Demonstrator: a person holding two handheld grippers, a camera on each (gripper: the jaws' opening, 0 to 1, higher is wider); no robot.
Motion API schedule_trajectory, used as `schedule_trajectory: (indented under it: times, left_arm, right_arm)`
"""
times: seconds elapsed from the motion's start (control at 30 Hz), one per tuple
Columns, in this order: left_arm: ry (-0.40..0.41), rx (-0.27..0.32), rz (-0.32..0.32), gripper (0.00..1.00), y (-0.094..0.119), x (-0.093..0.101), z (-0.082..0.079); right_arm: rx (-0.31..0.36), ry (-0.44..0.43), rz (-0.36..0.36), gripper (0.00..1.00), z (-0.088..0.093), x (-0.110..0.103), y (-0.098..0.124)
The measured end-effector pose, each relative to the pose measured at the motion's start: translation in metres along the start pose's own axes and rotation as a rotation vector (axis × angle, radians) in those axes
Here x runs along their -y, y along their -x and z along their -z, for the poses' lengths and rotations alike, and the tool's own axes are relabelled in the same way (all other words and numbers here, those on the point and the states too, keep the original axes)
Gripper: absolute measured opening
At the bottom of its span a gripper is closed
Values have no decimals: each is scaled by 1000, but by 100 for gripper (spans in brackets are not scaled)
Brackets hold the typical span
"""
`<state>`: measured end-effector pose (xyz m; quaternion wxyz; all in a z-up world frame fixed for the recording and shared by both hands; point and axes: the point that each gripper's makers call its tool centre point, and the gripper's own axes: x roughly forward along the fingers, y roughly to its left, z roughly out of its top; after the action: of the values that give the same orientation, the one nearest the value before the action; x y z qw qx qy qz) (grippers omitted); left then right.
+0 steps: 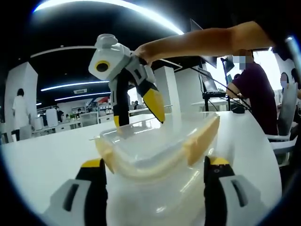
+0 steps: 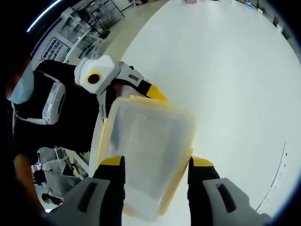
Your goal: Snap each plastic latch of the storage box into its locked position after aligning the lid with the box until every specified latch is closed and the lid sits flush.
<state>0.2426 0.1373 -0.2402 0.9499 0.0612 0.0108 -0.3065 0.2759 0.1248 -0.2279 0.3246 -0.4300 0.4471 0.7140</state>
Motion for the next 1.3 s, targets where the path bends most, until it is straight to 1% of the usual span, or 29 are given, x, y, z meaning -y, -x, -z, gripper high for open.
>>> schedule_trajectory:
  times: [0.1,0.13,0.17,0.2,0.27,0.33,0.37,0.43,0.47,0.5,0.53,0.6,0.77,0.83,0.97,1.07,1.13,1.23,1.3]
  left_arm:
    - [0,0,-1,84,0,1,0]
    - [0,0,-2,84,0,1,0]
    - [-1,1,-2,84,0,1,0]
    - [-1,1,-2,84,0,1,0]
    - [-1,1,0,84,0,1,-1]
    - [-1,1,0,84,-1,1,-1]
    - [-1,1,1,84,-1,1,-1]
    - [-2,1,0,84,0,2,0]
    - [-2,1,0,84,0,2,0]
    - [-2,2,0,84,0,2,0]
    - [-3,1,0,84,0,2,0]
    - [-3,2,0,84,1,1,1]
    - [-7,-3,-2,84,3,4,1]
    - [-7,-4,-4,84,4,5,1]
    - [-7,-4,-4,83,5,2,2]
    - [-7,-7,-8,82,6,2,2]
    - [-8,-13,-14,82,6,2,2]
    - [-8,-13,-13,82,6,2,2]
    - [-8,-12,-12,82,6,2,3]
  right_arm:
    - [-22,-30,-30,58,12,-9,-4]
    - [-42,-27,-39,62,19,-11,-4]
    - [-48,-23,-40,63,24,-12,-4]
    - [-53,-29,-35,62,29,-12,-2]
    - [-34,-57,-22,62,32,-12,0]
    - [-34,-69,-11,62,37,-13,2]
    - [-42,-79,-3,62,40,-13,3]
    - [-68,-131,31,60,53,-14,4]
    - [-63,-126,25,59,55,-17,4]
    - [-44,-133,39,60,56,-18,4]
    - [-41,-131,48,60,57,-19,4]
    - [-29,-156,69,60,56,-20,5]
    - [-37,-178,116,60,54,-24,2]
    - [-39,-194,120,59,54,-25,1]
    - [-50,-193,100,57,55,-27,-2]
    - [-70,-190,85,54,55,-27,-2]
    - [-59,-193,66,52,56,-24,0]
    - [-63,-186,59,49,56,-22,1]
    - [-69,-186,53,49,56,-20,1]
